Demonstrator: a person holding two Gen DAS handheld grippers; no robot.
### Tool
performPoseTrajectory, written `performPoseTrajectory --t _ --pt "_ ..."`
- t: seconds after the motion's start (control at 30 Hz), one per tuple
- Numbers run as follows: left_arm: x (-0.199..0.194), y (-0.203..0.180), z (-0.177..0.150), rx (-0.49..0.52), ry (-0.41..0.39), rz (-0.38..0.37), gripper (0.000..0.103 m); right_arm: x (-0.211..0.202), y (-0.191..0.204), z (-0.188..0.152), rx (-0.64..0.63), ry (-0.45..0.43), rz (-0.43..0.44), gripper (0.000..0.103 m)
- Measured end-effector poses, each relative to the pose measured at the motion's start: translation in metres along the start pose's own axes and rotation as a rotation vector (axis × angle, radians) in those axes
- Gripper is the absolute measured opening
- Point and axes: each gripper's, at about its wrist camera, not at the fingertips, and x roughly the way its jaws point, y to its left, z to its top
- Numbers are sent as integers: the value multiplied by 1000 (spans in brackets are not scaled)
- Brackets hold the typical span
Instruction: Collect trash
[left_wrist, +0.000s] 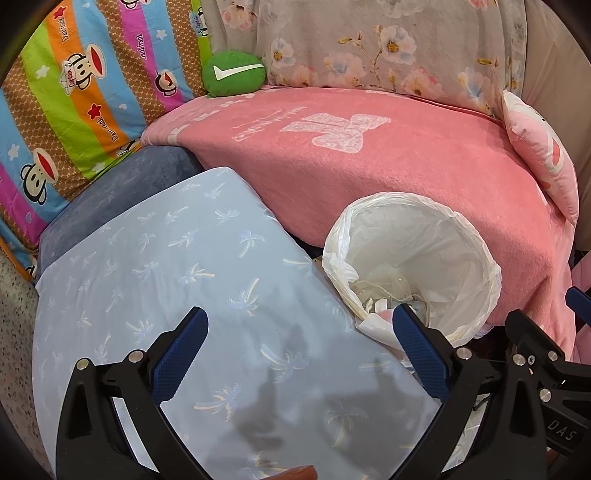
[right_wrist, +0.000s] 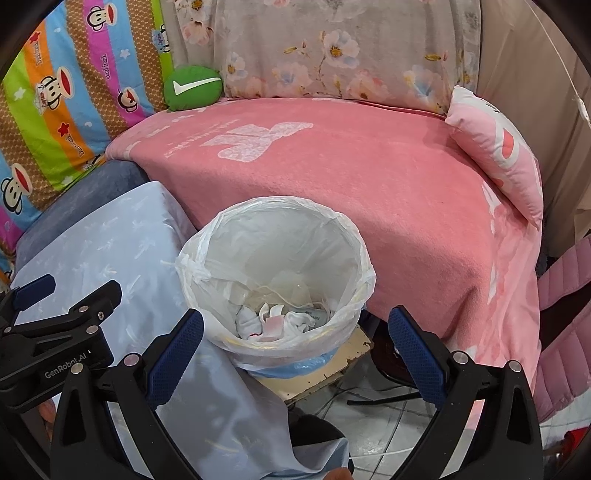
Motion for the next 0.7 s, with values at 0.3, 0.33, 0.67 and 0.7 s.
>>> performPoseTrajectory --t 0.3,0.33,0.67,0.7 --pt "4 0 -3 -19 28 3 96 1 -2 -3 1 6 -10 97" --pt "5 0 -4 -24 30 6 96 1 -2 -3 1 7 -10 97" --pt "4 -2 -4 -28 24 24 96 3 -5 -3 9 11 -17 97" --pt "4 -2 -4 -28 23 23 96 2 -5 -3 8 10 -17 97"
